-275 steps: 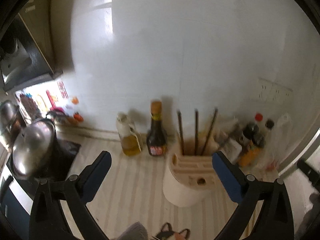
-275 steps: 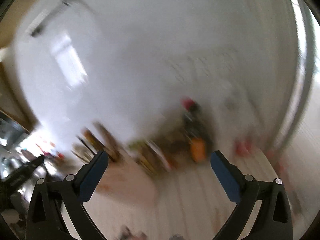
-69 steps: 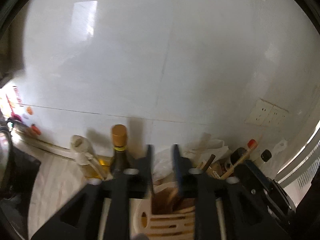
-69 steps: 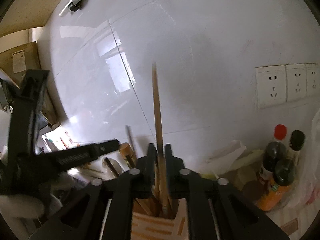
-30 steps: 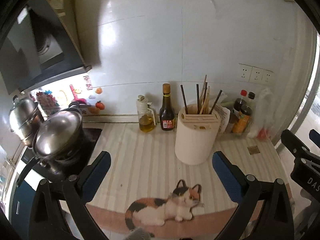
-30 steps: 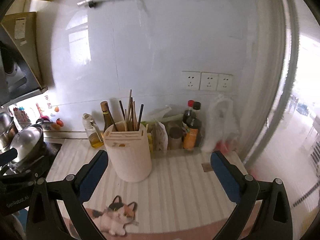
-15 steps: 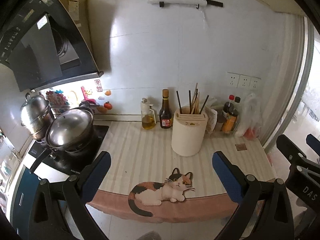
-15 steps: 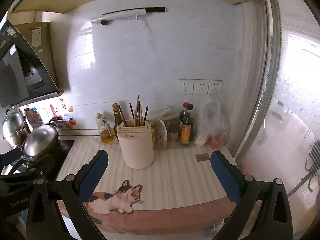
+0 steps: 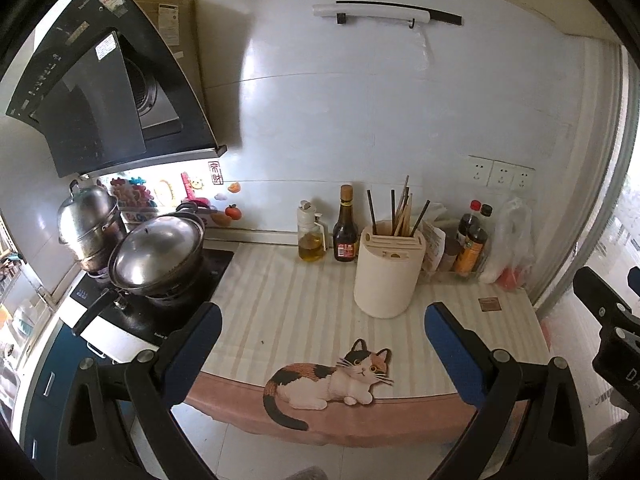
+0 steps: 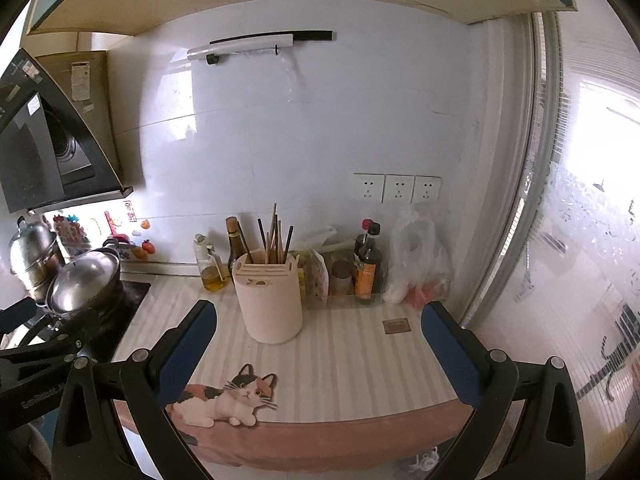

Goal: Organize utensils

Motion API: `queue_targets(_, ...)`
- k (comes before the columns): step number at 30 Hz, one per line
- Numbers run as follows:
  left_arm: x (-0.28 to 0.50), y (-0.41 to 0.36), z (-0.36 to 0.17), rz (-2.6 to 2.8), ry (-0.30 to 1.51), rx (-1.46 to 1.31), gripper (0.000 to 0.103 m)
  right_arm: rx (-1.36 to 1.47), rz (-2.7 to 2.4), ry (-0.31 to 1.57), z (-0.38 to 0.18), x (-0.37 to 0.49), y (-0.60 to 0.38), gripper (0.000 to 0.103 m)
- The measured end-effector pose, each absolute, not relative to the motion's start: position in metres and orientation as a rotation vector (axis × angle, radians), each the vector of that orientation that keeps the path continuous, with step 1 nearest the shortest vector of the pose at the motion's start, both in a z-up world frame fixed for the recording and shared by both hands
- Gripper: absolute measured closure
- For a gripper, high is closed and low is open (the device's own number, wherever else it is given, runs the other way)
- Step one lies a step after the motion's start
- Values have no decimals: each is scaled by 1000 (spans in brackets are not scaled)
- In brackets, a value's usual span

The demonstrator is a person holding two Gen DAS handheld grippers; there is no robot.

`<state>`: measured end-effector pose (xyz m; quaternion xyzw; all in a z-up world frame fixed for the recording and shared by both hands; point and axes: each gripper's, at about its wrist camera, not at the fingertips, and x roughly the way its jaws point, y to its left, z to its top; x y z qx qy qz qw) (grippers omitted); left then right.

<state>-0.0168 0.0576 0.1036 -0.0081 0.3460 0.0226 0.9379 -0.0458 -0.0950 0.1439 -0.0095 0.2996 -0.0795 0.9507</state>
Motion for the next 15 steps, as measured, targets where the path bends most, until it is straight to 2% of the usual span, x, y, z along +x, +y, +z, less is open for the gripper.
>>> queue_targets(15,-16,58,103,42,709,-10,0,-30,-155,624,142,-40,-92,0)
